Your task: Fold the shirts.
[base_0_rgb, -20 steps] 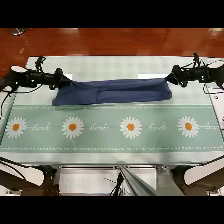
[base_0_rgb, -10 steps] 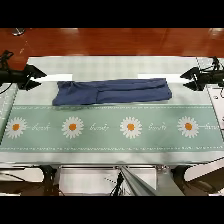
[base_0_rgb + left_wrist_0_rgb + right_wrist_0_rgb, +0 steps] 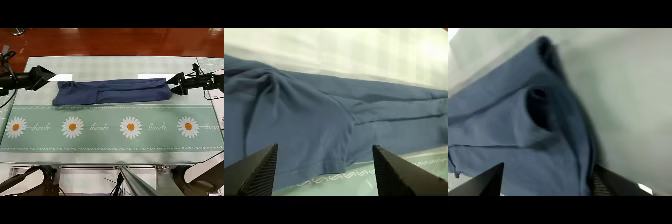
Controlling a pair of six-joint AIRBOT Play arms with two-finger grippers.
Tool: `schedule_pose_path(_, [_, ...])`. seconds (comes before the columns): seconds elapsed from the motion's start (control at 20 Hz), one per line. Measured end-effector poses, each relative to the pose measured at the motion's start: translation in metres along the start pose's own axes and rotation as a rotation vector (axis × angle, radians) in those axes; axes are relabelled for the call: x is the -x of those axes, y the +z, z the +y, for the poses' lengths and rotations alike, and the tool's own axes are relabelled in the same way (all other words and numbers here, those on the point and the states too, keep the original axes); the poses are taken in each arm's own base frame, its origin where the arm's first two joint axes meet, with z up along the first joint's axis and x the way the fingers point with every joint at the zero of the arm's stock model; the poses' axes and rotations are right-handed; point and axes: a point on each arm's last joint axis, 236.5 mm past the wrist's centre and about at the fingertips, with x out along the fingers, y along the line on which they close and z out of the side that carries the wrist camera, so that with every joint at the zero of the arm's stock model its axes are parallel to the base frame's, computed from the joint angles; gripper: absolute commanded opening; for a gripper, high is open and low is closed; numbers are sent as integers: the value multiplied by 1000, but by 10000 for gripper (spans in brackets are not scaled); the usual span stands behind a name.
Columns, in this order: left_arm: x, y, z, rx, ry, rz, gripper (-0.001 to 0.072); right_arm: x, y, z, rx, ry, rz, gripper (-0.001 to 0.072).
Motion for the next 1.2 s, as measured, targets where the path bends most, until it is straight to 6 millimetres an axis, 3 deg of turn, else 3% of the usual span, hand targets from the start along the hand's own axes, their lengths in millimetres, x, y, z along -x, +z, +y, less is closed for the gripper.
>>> schedule_pose_path(0.05, [-4,-4,-6,-10,-10,9,703,-10,-5,6,16,3,21,603])
schedule_pose_path(0.1, [-8,-8,-10,-18,-19,19,701,-18,-9,12,30,6,38,441])
schedule_pose_path(0.15, [-12,-11,-15,-24,-26,26,692,-26,-12,16,49,-4,52,135])
schedule_pose_path(0.2, [-15,-15,-18,-32,-32,39,449,-33,-17,16,66,-22,75,23])
schedule_pose_path(0.25, [-19,-17,-22,-36,-38,45,75,-35,-19,24,79,-18,85,23])
schedule_pose_path(0.3, [-21,-20,-24,-41,-43,52,22,-34,-21,32,93,-9,91,22])
schedule_pose_path(0.4, [-23,-23,-27,-51,-50,63,22,-24,-24,41,107,-30,90,22])
schedule_pose_path(0.5, [-25,-29,-32,-57,-62,82,22,-1,-24,45,136,-97,68,22])
schedule_pose_path(0.7, [-37,-50,-58,-105,-103,146,21,64,-43,48,204,-252,12,22])
schedule_pose_path(0.95, [-76,-86,-121,-209,-158,178,19,133,-112,66,282,-327,-97,23])
schedule_pose_path(1.2, [-139,-145,-186,-394,-141,276,19,165,-187,94,334,-321,-233,23])
